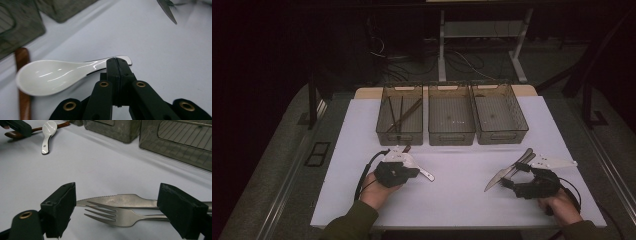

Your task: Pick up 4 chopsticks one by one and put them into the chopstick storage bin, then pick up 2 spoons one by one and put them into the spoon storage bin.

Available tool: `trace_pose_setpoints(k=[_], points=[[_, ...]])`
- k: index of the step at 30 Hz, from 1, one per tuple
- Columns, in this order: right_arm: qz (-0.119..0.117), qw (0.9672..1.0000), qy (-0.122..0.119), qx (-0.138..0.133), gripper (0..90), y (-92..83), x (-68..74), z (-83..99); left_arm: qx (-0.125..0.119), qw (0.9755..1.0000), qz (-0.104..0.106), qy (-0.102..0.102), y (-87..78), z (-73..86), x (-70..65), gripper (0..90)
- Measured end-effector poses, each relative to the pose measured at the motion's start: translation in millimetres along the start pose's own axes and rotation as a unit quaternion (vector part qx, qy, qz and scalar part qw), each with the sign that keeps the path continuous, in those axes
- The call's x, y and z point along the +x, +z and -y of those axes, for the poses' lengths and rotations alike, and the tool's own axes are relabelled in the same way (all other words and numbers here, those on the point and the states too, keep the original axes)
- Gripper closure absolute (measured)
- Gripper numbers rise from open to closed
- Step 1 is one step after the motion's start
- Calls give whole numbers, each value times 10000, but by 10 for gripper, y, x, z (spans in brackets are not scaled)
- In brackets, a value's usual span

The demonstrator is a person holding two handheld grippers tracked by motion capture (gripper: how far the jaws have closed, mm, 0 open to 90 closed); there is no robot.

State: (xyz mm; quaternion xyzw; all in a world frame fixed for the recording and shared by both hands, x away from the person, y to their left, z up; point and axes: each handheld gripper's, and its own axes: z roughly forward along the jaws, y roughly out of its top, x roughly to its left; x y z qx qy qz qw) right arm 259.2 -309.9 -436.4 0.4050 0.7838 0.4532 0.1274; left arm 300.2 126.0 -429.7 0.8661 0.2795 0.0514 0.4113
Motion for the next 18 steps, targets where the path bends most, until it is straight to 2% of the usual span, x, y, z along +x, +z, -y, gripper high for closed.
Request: trace_pose_setpoints(k=[6, 16, 18], points=[[-5, 10000, -2, 1, 153, 4, 3, -1, 198, 9997, 78, 141, 132, 2, -52, 889], [-8, 10000, -62, 22, 153, 22, 3, -4, 245, 9995, 145, 159, 236, 1, -70, 889], [-20, 10000, -32, 20, 153, 19, 5, -6, 316, 9992, 159, 185, 252, -2, -71, 889]])
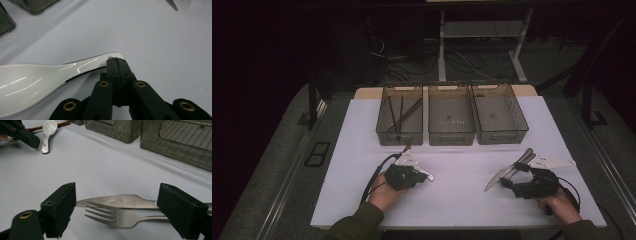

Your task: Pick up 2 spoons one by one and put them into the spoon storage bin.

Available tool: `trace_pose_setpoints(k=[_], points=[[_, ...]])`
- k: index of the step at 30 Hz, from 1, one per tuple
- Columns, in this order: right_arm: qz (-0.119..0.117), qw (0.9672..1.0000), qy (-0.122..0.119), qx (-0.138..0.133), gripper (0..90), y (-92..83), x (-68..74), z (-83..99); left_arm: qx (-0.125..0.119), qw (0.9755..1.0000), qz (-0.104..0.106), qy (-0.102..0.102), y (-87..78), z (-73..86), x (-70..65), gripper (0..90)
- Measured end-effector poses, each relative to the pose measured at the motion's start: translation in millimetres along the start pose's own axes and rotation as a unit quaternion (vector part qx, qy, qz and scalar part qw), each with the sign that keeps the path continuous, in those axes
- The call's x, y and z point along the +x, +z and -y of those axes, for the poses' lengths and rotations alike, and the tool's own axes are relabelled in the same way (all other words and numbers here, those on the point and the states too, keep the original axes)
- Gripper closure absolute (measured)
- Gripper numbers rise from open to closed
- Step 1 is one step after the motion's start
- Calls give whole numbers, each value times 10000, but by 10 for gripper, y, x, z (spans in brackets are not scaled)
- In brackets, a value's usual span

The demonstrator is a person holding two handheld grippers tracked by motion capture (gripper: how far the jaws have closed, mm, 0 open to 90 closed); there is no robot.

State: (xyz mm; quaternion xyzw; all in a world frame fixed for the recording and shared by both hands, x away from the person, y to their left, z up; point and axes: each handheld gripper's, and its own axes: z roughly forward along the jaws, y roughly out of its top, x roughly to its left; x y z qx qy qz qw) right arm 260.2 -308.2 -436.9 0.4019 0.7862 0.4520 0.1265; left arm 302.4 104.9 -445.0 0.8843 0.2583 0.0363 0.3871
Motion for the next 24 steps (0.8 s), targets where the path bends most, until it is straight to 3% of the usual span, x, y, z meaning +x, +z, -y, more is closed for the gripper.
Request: trace_pose_setpoints(k=[16, 23, 24], points=[[4, 10000, -21, 4, 153, 17, 1, -6, 18, 9999, 24, 141, 139, -78, 6, 889], [-5, 10000, -17, 14, 153, 20, 1, -6, 23, 10000, -32, 86, 206, -158, 52, 890], [-10, 10000, -22, 12, 153, 21, 1, -6, 17, 10000, -34, 8, 218, -165, 47, 890]])
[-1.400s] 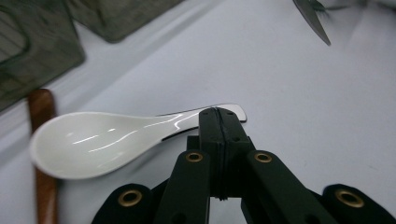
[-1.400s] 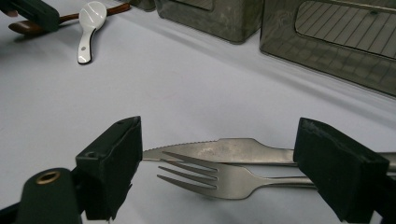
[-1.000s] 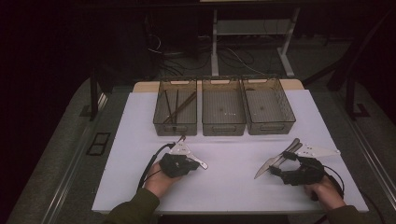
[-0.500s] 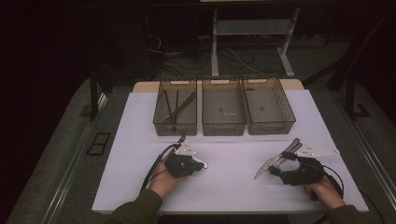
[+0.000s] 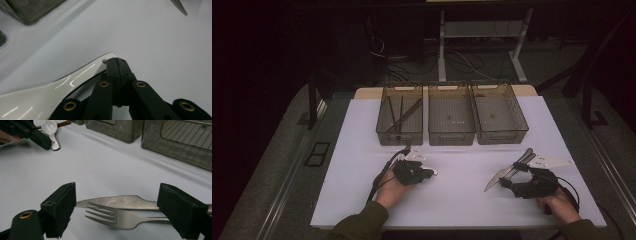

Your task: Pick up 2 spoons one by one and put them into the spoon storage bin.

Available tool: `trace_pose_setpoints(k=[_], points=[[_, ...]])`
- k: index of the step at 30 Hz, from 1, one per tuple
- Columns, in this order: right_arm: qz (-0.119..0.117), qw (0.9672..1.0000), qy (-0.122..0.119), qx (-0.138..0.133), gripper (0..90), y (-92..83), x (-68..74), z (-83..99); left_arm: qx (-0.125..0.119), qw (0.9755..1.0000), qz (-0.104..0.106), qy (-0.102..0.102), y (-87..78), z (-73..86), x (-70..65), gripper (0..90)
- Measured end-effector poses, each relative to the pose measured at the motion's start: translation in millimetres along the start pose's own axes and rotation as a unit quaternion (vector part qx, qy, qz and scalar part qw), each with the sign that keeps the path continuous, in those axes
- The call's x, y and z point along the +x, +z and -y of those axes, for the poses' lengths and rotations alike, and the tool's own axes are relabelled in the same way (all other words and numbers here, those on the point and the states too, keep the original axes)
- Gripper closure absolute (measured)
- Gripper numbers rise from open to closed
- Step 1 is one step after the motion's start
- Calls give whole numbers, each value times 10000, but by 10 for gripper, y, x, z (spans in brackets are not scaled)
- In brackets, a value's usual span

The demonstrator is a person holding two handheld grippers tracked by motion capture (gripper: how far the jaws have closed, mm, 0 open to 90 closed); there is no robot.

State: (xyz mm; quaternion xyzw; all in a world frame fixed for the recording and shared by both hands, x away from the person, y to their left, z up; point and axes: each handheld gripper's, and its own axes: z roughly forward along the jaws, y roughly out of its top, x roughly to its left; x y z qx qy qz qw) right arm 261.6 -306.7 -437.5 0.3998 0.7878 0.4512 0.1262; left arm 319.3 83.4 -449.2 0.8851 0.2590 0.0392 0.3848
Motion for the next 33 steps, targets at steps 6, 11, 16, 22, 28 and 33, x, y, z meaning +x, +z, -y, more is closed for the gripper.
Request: trace_pose_setpoints(k=[6, 11, 16, 22, 28, 33], points=[[2, 10000, 6, 2, 153, 3, -1, 0, 47, 9999, -80, 73, 76, -90, 31, 890], [-3, 10000, 7, 12, 153, 7, -3, 2, 17, 9999, -127, 19, 146, -149, 56, 890], [-5, 10000, 8, 10, 153, 7, -5, 2, -24, 9998, -210, -7, 205, -213, 91, 890], [-7, 10000, 15, -7, 153, 2, -6, 1, -147, 9998, -109, -40, 148, -256, 89, 889], [-11, 10000, -2, -25, 153, -6, -8, 1, -353, 9993, 5, -154, -142, -270, 136, 866], [-12, 10000, -1, -24, 153, -5, -7, 1, -455, 9984, -217, -237, -399, -202, 272, 750]])
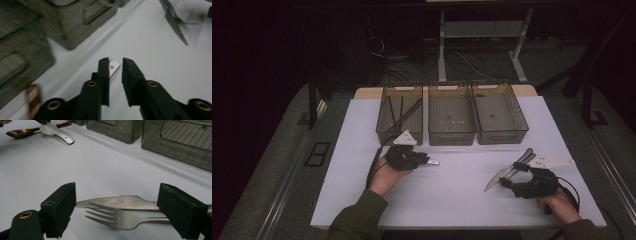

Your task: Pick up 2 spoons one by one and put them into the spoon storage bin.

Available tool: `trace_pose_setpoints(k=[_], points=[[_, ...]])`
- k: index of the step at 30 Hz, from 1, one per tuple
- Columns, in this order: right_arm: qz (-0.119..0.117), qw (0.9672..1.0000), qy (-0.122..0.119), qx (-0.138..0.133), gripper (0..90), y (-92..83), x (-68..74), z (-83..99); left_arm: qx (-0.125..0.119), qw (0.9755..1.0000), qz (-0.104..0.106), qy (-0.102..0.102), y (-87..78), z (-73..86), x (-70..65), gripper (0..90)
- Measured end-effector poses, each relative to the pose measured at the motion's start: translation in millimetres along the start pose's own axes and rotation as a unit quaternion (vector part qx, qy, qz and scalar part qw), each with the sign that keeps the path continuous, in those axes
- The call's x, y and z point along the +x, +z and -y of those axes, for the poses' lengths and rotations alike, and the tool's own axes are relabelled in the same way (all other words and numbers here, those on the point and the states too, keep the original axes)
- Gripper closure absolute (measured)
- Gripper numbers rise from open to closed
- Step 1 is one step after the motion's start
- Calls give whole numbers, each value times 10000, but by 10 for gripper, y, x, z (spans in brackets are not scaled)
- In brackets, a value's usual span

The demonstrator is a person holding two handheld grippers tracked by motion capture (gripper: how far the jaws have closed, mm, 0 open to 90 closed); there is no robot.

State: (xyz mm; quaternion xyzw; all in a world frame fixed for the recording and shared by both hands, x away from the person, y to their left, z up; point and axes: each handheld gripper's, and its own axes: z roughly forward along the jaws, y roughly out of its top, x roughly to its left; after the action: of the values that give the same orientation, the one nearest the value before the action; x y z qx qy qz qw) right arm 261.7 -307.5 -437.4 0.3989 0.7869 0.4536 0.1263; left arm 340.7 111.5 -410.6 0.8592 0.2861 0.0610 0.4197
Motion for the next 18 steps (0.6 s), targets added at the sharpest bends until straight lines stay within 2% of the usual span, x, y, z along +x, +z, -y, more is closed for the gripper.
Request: trace_pose_setpoints(k=[4, 6, 10, 15, 17, 18], points=[[5, 10000, 5, 9, 153, 2, 1, 0, -76, 9994, -308, -124, -174, 82, 154, 624], [6, 10000, 9, 5, 153, 3, 0, 0, -83, 9990, -361, -238, -220, 131, 239, 570], [1, 10000, 9, 15, 153, 6, 1, -1, 64, 9987, -387, -312, -224, 216, 361, 467], [-9, 10000, 4, 24, 153, 9, 3, 0, 305, 9981, -479, -254, -153, 258, 395, 430], [-7, 10000, 5, 27, 153, 9, 3, 0, 399, 9979, -506, -114, -127, 256, 401, 429], [-6, 10000, 1, 27, 153, 9, 3, 0, 418, 9977, -523, -139, -115, 256, 389, 429]])
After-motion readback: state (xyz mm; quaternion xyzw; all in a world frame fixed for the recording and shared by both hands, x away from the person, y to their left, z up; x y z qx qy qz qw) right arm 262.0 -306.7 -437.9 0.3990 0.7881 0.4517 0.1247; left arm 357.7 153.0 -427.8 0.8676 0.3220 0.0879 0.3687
